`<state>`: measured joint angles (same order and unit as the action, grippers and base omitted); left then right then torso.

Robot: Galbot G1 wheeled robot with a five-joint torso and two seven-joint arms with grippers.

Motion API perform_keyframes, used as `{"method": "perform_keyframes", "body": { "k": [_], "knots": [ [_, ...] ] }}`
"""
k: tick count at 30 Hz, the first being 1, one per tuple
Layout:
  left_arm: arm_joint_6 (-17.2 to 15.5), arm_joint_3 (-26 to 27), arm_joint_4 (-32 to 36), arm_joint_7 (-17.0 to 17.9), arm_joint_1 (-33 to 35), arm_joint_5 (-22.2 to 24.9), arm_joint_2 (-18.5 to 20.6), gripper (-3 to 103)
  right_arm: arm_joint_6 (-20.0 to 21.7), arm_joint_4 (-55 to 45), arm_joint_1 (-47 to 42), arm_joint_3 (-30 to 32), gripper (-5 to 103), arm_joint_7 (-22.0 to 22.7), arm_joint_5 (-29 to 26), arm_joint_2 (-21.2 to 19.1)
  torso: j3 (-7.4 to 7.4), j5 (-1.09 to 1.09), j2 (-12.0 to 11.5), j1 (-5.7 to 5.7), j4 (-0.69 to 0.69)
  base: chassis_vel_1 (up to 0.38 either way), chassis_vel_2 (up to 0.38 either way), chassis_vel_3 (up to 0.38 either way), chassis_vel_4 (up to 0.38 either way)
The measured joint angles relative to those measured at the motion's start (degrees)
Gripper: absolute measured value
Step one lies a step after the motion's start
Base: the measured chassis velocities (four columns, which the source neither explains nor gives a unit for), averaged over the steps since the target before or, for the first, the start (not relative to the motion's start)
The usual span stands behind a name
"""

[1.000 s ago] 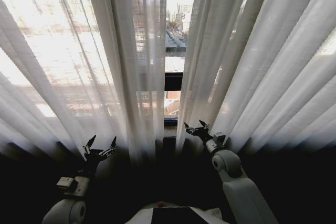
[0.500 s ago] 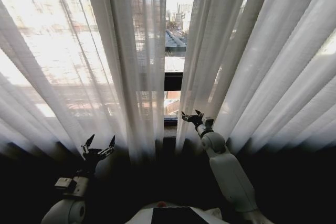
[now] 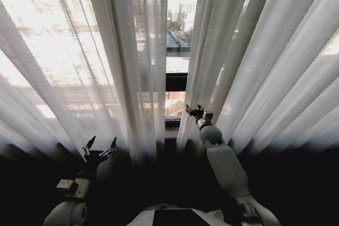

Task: Open the curtains by pulling them apart, changing their state from closed to fully open.

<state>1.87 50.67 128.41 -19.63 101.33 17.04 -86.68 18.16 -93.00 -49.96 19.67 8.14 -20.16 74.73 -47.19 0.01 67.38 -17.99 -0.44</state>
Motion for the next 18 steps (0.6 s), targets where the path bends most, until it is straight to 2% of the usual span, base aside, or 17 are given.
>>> {"method": "perform_keyframes", "body": {
  "k": [1,3,4,8,10,13,15,17,18],
  "knots": [
    [0.01,-0.02,-0.02,0.0,0.0,-0.01,0.01,100,-0.04,-0.2,-0.16,0.02,63,0.04,0.01,0.0,0.0,0.0,0.0,0.0,0.0,0.0,0.0,0.0,0.0],
    [0.13,-0.08,-0.09,0.01,0.01,-0.04,0.04,100,-0.07,-0.64,-0.46,0.02,52,0.07,0.01,0.01,0.0,0.0,0.0,0.0,0.0,0.0,0.0,0.0,0.0],
    [0.13,-0.08,-0.09,0.01,0.01,-0.04,0.04,100,-0.07,-0.64,-0.46,0.02,52,0.07,0.01,0.01,0.0,0.0,0.0,0.0,0.0,0.0,0.0,0.0,0.0],
    [0.26,-0.15,-0.13,0.0,0.03,-0.09,0.1,100,-0.08,-1.66,-0.83,-0.06,30,0.23,0.0,-0.16,0.0,0.0,0.0,0.0,0.0,0.0,0.0,0.0,0.0],
    [0.26,-0.15,-0.13,0.0,0.02,-0.09,0.13,100,-0.08,-1.88,-0.89,-0.06,30,0.28,-0.03,-0.22,0.0,0.0,0.0,0.0,0.0,0.0,0.0,0.0,0.0],
    [0.27,-0.15,-0.12,0.0,-0.03,-0.09,0.16,100,-0.1,-2.32,-1.05,-0.07,14,0.35,-0.07,-0.41,0.0,0.0,0.0,0.0,0.0,0.0,0.0,0.0,0.0],
    [0.27,-0.15,-0.12,0.0,-0.04,-0.09,0.17,100,-0.09,-2.38,-1.07,-0.07,14,0.35,-0.08,-0.45,0.0,0.0,0.0,0.0,0.0,0.0,0.0,0.0,0.0],
    [0.27,-0.19,-0.11,0.0,-0.09,-0.09,0.2,100,-0.1,-2.59,-1.11,-0.07,4,0.38,-0.07,-0.57,0.0,0.0,0.0,0.0,0.0,0.0,0.0,0.0,0.0],
    [0.27,-0.21,-0.1,0.0,-0.11,-0.09,0.2,100,-0.1,-2.7,-1.13,-0.1,2,0.4,-0.05,-0.64,0.0,0.0,0.0,0.0,0.0,0.0,0.0,0.0,0.0]
  ]
}}
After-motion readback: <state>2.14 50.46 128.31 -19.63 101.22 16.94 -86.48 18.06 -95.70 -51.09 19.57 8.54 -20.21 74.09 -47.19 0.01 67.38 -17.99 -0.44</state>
